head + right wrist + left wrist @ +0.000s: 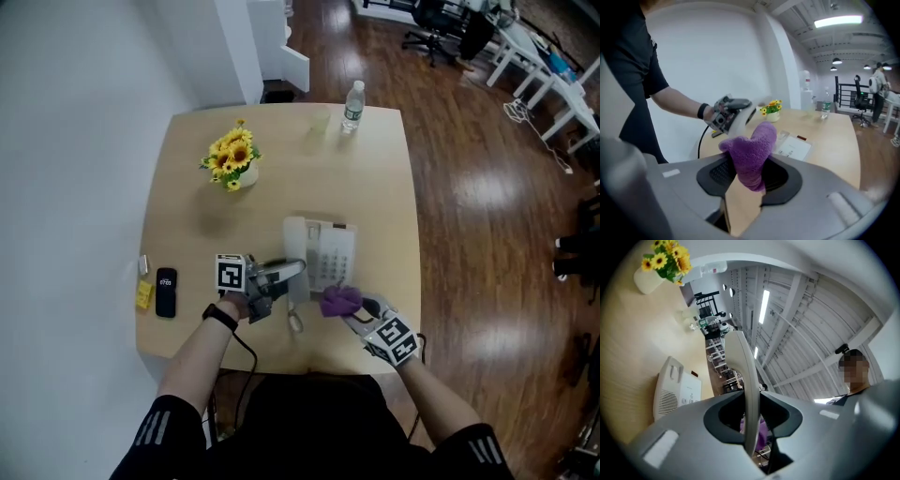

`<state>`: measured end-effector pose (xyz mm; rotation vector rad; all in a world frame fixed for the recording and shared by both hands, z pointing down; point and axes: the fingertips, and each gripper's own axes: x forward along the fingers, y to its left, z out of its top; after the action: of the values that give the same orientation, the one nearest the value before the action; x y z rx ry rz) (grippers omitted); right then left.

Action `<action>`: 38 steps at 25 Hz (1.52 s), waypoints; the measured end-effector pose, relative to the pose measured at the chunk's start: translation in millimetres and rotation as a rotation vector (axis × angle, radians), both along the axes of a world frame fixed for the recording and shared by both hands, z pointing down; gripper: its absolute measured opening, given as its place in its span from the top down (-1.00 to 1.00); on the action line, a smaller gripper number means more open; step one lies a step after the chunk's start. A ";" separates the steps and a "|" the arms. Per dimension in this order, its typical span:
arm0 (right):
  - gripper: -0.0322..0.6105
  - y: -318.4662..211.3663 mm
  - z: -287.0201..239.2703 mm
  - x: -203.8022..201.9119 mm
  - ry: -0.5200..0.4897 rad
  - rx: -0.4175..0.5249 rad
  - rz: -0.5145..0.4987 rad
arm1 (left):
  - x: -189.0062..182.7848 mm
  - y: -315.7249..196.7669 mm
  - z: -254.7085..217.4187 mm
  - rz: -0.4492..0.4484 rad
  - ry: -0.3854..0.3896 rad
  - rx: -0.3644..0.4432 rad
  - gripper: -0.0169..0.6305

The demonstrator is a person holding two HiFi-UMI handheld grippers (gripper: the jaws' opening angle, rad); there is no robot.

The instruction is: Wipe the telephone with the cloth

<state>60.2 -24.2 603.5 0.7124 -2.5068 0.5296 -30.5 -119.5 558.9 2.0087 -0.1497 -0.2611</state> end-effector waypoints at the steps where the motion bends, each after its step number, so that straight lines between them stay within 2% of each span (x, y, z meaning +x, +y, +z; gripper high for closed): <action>1: 0.42 -2.8 -9.3 4.1 -0.019 0.006 0.023 | 3.7 -4.1 15.5 0.007 -0.026 -0.026 0.67; 4: 0.42 -9.3 -39.2 8.9 -0.085 0.022 0.080 | 13.5 -9.5 57.8 0.045 -0.113 -0.094 0.67; 6: 0.42 -11.7 -55.0 10.2 -0.093 0.017 0.109 | 19.6 -10.2 77.9 0.078 -0.152 -0.138 0.67; 8: 0.42 -8.8 -57.6 9.4 -0.104 0.023 0.102 | 26.1 -9.9 92.2 0.097 -0.155 -0.201 0.67; 11: 0.42 -3.9 -57.8 4.0 -0.117 0.048 0.072 | 30.3 -16.3 112.7 0.112 -0.175 -0.204 0.67; 13: 0.42 -0.1 -55.8 3.5 -0.113 0.034 0.069 | 31.4 -16.9 121.6 0.129 -0.186 -0.233 0.67; 16: 0.42 3.0 -52.9 4.9 -0.127 0.013 0.074 | 34.3 -16.7 123.9 0.154 -0.157 -0.290 0.67; 20: 0.42 7.4 -48.9 9.9 -0.131 -0.016 0.076 | 29.6 -27.2 145.4 0.145 -0.227 -0.247 0.67; 25: 0.42 -4.3 -42.2 13.3 -0.156 -0.051 0.112 | 31.3 -31.5 145.9 0.151 -0.214 -0.242 0.66; 30: 0.42 -20.1 -45.5 3.3 -0.192 -0.070 0.119 | 24.8 -29.4 152.8 0.149 -0.306 -0.219 0.65; 38: 0.41 -20.9 -43.3 -8.7 -0.186 -0.069 0.087 | 17.9 -26.1 158.2 0.111 -0.399 -0.220 0.54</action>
<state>51.5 -45.1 560.2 0.7808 -2.6224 0.7406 -12.6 -145.6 717.1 1.8213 -0.3038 0.2223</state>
